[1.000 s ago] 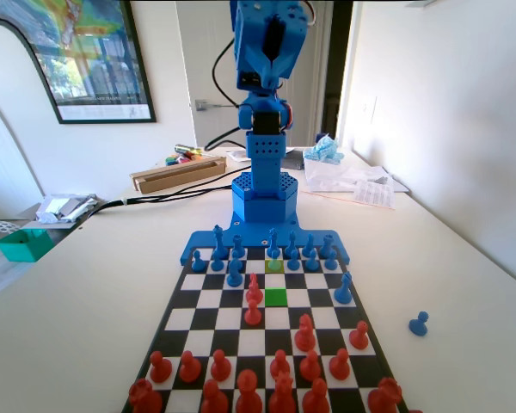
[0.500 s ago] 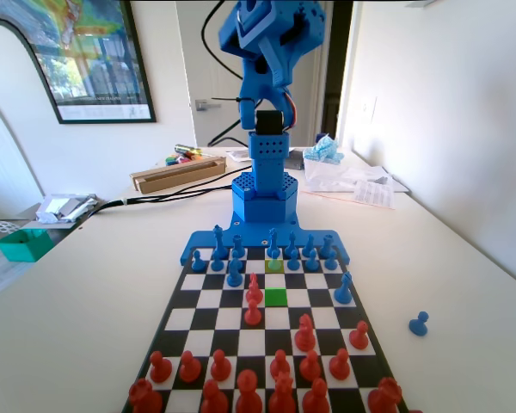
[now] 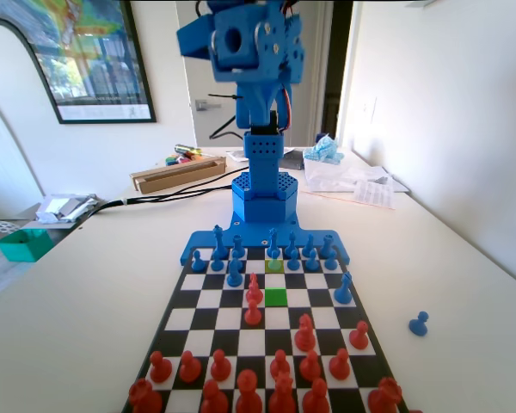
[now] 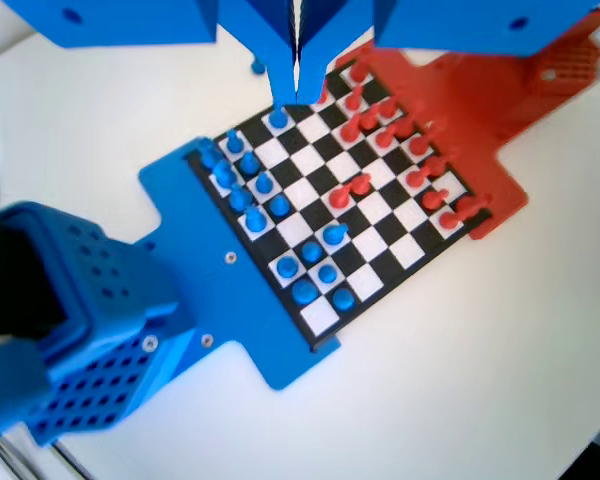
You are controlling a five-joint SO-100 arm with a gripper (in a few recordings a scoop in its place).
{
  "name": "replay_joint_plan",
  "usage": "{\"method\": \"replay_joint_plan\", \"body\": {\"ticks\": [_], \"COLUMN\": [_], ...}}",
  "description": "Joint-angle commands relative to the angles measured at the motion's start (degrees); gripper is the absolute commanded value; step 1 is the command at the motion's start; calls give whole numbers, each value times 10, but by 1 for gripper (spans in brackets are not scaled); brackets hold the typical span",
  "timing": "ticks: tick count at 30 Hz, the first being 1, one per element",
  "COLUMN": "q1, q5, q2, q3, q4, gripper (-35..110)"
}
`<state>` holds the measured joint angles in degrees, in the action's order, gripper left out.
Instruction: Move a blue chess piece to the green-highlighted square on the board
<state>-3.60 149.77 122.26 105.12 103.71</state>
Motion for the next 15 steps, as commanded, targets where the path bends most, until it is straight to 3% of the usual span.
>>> {"method": "replay_joint_plan", "body": {"ticks": [1,15], "q1": [3,-11], "q5": [-2,-11], "q2": [-11,-20], "q3": [25,223], "q4": [-13,-242], "gripper": [3,13]}}
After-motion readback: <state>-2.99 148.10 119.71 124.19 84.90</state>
